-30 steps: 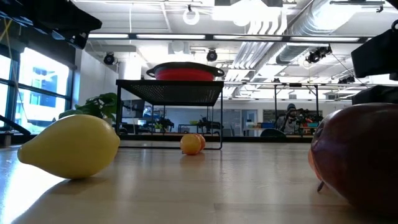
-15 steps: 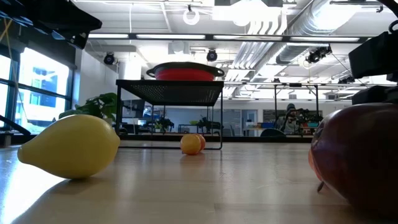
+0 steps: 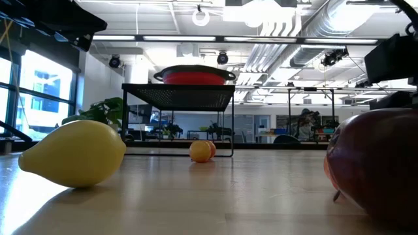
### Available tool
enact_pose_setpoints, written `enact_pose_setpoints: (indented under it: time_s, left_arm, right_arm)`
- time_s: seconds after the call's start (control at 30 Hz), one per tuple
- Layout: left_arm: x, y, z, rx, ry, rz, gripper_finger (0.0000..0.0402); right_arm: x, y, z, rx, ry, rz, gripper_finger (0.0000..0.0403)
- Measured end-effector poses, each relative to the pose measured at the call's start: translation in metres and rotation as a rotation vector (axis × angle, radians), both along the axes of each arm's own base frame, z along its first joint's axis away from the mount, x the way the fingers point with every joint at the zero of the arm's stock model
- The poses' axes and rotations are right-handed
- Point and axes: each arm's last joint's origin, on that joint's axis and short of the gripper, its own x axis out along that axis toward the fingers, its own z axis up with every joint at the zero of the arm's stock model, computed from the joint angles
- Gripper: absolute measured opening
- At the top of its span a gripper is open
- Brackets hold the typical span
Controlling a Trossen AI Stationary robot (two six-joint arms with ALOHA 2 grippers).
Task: Pick & Place Fruit
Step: Put the pear into the red strainer bowl
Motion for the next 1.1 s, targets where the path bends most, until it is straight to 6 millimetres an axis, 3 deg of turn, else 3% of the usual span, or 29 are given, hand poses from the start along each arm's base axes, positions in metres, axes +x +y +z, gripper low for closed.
enact_pose_setpoints:
  time_s: [0.6, 0.77, 1.1]
  left_arm:
    - [0.000, 0.000, 0.000, 0.000, 0.000, 0.000, 0.0003]
    - [0.000, 0.000, 0.000, 0.000, 0.000, 0.000, 0.0003]
    - [0.000, 0.000, 0.000, 0.000, 0.000, 0.000, 0.0003]
  right_arm:
    - [0.002, -0.015, 0.056, 0.019, -0.363, -0.190, 0.0004]
    - [0.009, -0.033, 0.073, -0.019, -0.491, -0.288, 0.0004]
    - [0.036, -0.073, 0.101, -0.153, -0.741, -0.259, 0.0004]
